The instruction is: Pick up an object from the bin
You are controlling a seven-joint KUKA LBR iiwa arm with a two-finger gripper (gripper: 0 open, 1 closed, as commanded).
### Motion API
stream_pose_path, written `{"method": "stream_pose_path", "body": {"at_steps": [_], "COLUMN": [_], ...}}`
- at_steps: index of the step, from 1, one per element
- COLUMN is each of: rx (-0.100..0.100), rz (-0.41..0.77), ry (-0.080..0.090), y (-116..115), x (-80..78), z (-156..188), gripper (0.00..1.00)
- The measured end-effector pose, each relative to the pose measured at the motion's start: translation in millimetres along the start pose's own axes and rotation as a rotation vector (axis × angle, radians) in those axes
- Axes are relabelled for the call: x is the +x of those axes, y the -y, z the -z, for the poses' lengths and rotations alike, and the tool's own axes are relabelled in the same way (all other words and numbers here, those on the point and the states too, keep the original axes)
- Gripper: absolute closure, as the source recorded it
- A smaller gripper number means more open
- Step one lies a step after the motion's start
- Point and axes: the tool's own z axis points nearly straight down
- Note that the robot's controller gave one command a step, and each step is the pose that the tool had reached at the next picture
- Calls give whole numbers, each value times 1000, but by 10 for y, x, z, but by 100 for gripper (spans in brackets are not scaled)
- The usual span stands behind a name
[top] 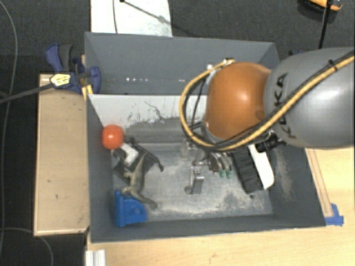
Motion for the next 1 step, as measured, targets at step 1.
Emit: {"method": "stream_pose_path", "body": {"at_steps": [1], "rx": [-1], "rz": [-4], "ry": [8], "y": [6], "x": [-18], "z": [44], "gripper": [0]}}
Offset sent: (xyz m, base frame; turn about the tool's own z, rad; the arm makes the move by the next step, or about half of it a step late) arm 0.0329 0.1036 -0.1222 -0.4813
